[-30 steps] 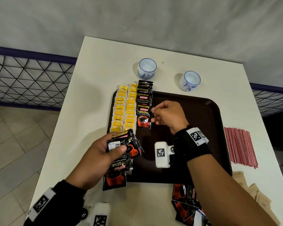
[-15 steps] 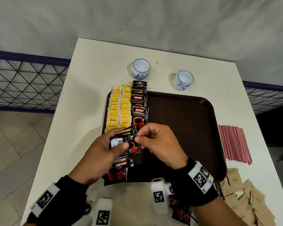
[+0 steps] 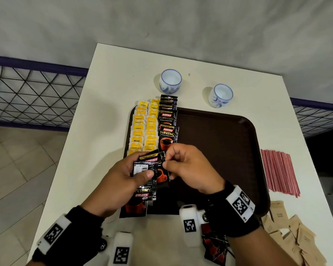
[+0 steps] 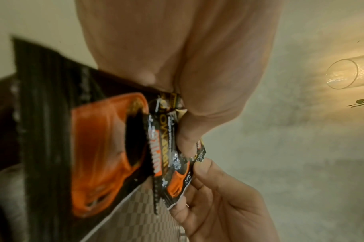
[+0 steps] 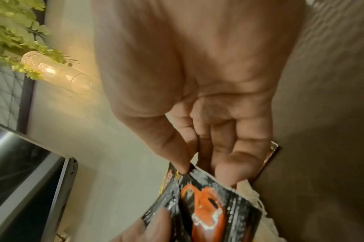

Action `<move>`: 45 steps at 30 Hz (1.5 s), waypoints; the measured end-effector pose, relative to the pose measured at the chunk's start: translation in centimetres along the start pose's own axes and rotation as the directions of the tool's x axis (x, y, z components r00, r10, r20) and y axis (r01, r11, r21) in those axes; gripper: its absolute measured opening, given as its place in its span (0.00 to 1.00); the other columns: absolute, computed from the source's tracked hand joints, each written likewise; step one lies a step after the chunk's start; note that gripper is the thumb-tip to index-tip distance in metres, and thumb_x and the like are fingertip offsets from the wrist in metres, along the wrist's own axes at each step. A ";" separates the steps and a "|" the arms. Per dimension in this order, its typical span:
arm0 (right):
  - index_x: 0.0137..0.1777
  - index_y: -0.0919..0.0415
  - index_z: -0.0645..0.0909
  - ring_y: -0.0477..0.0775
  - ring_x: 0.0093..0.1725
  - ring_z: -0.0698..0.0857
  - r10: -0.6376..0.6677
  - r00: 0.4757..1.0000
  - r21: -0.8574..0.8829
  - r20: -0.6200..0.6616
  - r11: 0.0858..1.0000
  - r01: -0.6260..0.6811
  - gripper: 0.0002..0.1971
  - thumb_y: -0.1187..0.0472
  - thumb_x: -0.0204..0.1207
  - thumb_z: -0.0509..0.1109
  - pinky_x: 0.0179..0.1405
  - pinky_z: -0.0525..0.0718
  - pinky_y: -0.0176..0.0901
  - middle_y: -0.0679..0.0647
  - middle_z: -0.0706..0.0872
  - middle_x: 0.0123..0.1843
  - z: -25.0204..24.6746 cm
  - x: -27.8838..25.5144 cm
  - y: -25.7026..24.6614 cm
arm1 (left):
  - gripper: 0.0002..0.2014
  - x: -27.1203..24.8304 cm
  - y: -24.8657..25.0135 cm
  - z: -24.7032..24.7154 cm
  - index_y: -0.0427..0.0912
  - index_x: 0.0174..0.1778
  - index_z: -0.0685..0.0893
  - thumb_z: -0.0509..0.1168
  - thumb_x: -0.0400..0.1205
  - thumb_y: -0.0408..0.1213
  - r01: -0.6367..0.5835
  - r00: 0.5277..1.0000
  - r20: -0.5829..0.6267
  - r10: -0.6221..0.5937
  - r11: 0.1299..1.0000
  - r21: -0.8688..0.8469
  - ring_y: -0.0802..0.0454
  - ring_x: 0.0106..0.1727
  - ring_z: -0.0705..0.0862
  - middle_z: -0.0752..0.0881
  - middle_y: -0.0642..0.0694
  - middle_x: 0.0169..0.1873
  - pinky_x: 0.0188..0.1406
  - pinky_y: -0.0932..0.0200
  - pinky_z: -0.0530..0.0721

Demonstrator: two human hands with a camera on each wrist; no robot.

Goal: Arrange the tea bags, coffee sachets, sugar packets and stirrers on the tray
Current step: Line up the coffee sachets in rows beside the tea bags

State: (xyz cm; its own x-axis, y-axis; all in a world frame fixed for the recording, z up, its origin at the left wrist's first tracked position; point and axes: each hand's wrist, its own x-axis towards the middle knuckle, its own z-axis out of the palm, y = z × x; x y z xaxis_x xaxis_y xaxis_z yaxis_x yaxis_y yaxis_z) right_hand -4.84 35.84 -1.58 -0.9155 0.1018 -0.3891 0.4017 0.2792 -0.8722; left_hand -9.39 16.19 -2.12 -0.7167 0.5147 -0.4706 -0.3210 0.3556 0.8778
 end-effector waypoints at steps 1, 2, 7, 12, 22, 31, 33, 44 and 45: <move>0.39 0.58 0.80 0.50 0.28 0.84 -0.019 1.000 -0.038 0.003 0.999 0.019 0.09 0.70 0.78 0.72 0.35 0.86 0.52 0.50 0.84 0.30 -0.1 0.0 -0.2 | 0.20 0.0 0.0 -0.1 0.59 0.70 0.83 0.71 0.84 0.33 0.004 1.000 0.011 -0.004 1.000 0.005 0.55 0.61 0.90 0.92 0.56 0.59 0.69 0.42 0.84; 0.37 0.57 0.79 0.50 0.28 0.82 -0.049 0.999 -0.082 -0.003 0.995 0.048 0.10 0.70 0.77 0.72 0.33 0.84 0.51 0.50 0.83 0.30 -0.2 0.0 -0.4 | 0.21 -0.1 0.0 -0.2 0.59 0.70 0.83 0.72 0.83 0.36 0.007 1.000 0.026 -0.008 1.000 0.011 0.54 0.62 0.89 0.91 0.56 0.60 0.70 0.39 0.83; 0.35 0.55 0.81 0.45 0.25 0.79 -0.125 0.975 -0.087 -0.183 0.990 0.111 0.13 0.73 0.72 0.74 0.27 0.77 0.39 0.45 0.82 0.27 -3.4 0.5 -0.7 | 0.20 -0.4 -1.0 -1.5 0.60 0.69 0.84 0.71 0.84 0.34 0.046 0.999 0.022 -0.046 0.999 0.012 0.50 0.61 0.91 0.92 0.54 0.60 0.69 0.35 0.83; 0.48 0.62 0.85 0.48 0.31 0.85 0.143 0.952 0.231 -0.269 0.970 -0.081 0.09 0.76 0.76 0.73 0.25 0.83 0.36 0.55 0.86 0.35 -5.6 1.5 2.3 | 0.19 -0.7 -1.4 -2.1 0.55 0.65 0.85 0.68 0.85 0.27 0.084 0.996 -0.016 -0.085 0.994 -0.067 0.44 0.55 0.93 0.94 0.47 0.55 0.59 0.34 0.89; 0.43 0.63 0.83 0.50 0.31 0.84 0.339 0.898 0.343 -0.282 0.909 -0.236 0.08 0.76 0.76 0.74 0.28 0.87 0.40 0.55 0.86 0.34 -2.9 4.4 3.4 | 0.21 -1.0 -1.9 -1.2 0.57 0.69 0.84 0.68 0.85 0.28 0.121 0.993 0.003 -0.122 0.987 -0.107 0.44 0.58 0.92 0.93 0.48 0.58 0.65 0.34 0.86; 0.44 0.65 0.83 0.48 0.29 0.85 0.300 0.890 0.263 -0.343 0.940 -0.215 0.05 0.74 0.76 0.74 0.30 0.89 0.42 0.56 0.85 0.35 -1.7 5.4 2.6 | 0.20 -1.0 -2.0 -1.2 0.57 0.69 0.84 0.71 0.84 0.32 0.136 0.991 0.015 -0.136 0.981 -0.136 0.43 0.58 0.92 0.93 0.47 0.58 0.66 0.34 0.86; 0.42 0.63 0.83 0.49 0.30 0.85 0.291 0.887 0.242 -0.359 0.947 -0.213 0.06 0.74 0.76 0.74 0.32 0.90 0.43 0.57 0.86 0.36 -1.7 5.6 2.6 | 0.19 -1.0 -2.2 -1.3 0.56 0.68 0.84 0.73 0.82 0.35 0.143 0.990 0.016 -0.142 0.979 -0.143 0.42 0.58 0.92 0.93 0.46 0.58 0.66 0.33 0.85; 0.39 0.59 0.83 0.50 0.32 0.85 0.270 0.872 0.198 -0.409 0.959 -0.204 0.08 0.72 0.75 0.75 0.31 0.88 0.42 0.59 0.88 0.38 -1.8 7.1 2.4 | 0.22 -0.9 -2.2 -1.2 0.55 0.72 0.82 0.68 0.85 0.28 0.153 0.988 0.021 -0.151 0.978 -0.142 0.43 0.57 0.93 0.93 0.47 0.57 0.64 0.36 0.87; 0.39 0.59 0.83 0.50 0.32 0.85 0.271 0.869 0.195 -0.413 0.959 -0.205 0.08 0.72 0.75 0.75 0.32 0.88 0.43 0.59 0.88 0.38 -1.8 7.3 2.4 | 0.21 -0.9 -2.2 -1.1 0.54 0.70 0.83 0.68 0.85 0.27 0.154 0.988 0.023 -0.153 0.978 -0.143 0.43 0.57 0.93 0.93 0.46 0.57 0.64 0.36 0.87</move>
State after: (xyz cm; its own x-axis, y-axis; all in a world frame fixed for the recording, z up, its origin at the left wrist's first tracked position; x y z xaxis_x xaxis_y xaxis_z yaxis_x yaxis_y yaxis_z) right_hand -10.56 39.00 -5.93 -0.6955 0.5588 -0.4517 0.5773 0.0603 -0.8143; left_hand -8.77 14.08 -3.50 -0.6449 0.4723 -0.6009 -0.5126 0.3159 0.7984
